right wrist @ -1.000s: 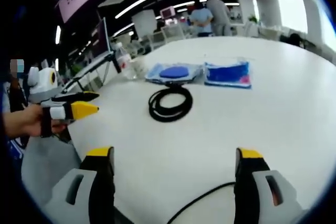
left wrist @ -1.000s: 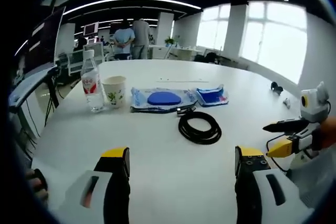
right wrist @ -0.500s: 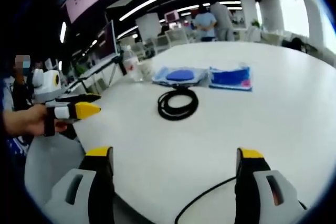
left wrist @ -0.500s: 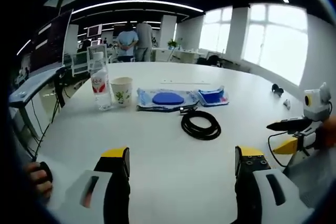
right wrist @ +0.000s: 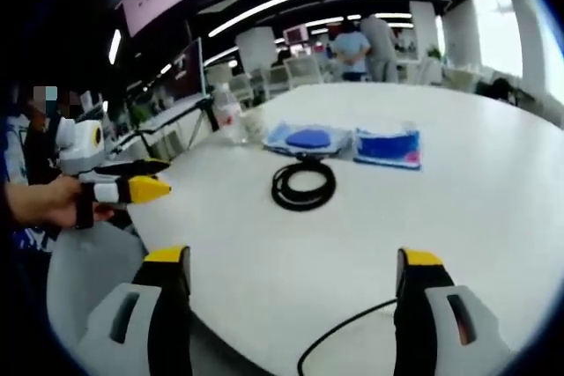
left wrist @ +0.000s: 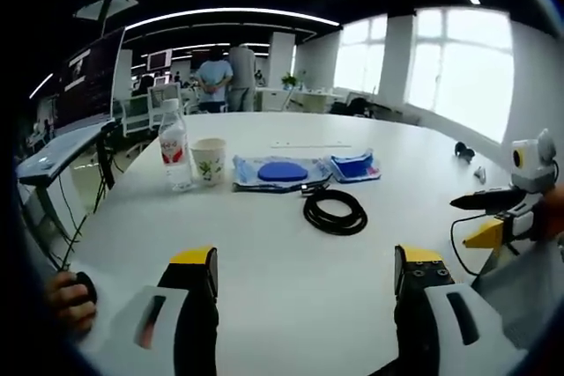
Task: Arrange the tabletop items into an orderly group along one side of the table until the central work area is clear of visible clutter.
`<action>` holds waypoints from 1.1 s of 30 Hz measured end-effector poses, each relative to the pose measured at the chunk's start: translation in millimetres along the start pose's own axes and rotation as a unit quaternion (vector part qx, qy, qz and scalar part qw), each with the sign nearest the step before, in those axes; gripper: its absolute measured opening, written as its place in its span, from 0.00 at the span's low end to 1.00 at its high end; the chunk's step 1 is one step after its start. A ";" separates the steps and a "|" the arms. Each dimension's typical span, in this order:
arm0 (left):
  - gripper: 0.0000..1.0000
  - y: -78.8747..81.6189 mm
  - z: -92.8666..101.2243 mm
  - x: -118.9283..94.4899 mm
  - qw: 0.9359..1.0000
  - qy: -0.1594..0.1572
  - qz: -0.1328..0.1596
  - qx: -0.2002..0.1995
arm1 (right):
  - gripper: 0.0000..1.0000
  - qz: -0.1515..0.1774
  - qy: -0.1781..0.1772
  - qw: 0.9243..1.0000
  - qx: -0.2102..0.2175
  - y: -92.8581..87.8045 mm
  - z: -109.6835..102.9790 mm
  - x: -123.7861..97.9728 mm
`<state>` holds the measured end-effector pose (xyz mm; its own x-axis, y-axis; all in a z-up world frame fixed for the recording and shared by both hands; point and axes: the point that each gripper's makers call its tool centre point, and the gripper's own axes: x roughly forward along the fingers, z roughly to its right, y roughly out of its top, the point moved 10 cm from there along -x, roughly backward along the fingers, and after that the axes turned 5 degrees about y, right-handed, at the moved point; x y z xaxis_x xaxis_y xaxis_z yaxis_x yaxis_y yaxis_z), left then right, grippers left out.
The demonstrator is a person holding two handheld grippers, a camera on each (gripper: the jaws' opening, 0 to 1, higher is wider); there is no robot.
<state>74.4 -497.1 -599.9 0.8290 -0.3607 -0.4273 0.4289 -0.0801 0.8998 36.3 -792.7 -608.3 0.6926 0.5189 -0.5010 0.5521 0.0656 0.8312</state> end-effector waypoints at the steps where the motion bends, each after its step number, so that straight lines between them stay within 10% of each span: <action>1: 0.82 -0.1 0.0 -1.5 1.000 0.001 0.001 0.000 | 0.95 0.002 0.001 1.000 -0.004 0.6 -0.9 -1.6; 33: 0.80 15.4 13.9 -44.1 0.997 -0.019 0.070 0.025 | 0.93 0.071 -0.015 0.995 -0.067 18.3 -21.0 -31.0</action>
<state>39.4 -495.3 -566.0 0.8649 -0.4072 -0.2936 0.2901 -0.0718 0.9543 15.2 -789.7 -572.5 0.7738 0.5055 -0.3817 0.3822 0.1079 0.9177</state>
